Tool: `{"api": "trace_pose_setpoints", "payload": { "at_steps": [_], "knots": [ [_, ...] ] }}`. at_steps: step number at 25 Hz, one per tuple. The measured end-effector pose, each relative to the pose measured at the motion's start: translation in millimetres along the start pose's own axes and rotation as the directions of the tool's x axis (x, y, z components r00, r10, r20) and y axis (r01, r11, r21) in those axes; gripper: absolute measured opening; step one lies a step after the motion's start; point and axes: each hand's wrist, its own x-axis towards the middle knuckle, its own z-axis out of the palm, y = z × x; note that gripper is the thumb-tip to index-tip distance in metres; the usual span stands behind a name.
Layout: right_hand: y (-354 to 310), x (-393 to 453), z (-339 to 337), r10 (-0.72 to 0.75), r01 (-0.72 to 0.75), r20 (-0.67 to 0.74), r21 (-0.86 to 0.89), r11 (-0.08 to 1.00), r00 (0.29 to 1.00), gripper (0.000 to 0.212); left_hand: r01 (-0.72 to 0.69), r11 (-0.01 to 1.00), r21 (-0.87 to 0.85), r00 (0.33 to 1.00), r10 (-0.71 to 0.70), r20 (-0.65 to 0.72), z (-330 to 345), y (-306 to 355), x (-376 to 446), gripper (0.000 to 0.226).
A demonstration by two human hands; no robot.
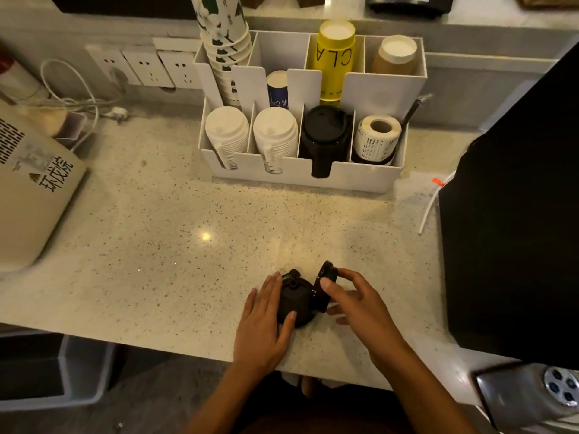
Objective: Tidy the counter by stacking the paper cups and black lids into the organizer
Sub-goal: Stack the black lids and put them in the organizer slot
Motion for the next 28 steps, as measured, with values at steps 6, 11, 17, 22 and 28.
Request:
{"api": "trace_pose_setpoints", "payload": {
  "at_steps": [6,11,17,22,28],
  "knots": [
    [10,-4,-3,0.185,-0.210,0.131,0.220,0.953,0.974,0.077,0.060,0.926,-0.374,0.996,-0.083,-0.045,-22,17,-2,0.069],
    [24,-9,3,0.251,-0.316,0.233,0.311,0.896,0.940,0.086,0.064,0.812,-0.580,0.998,-0.068,0.015,-38,60,-26,0.062],
    [31,-22,18,0.200,-0.203,0.039,0.105,0.973,0.979,0.067,0.193,0.681,-0.706,0.974,-0.222,0.052,-45,73,-31,0.027],
    [33,-23,12,-0.125,0.119,-0.034,-0.137,0.983,0.992,0.016,0.281,0.592,-0.755,0.943,-0.317,0.102,-56,56,-26,0.029],
    [44,-10,25,-0.209,0.167,-0.094,-0.329,0.929,0.973,0.018,0.412,0.629,-0.659,0.853,-0.520,0.037,-47,39,-9,0.016]
  ]
}}
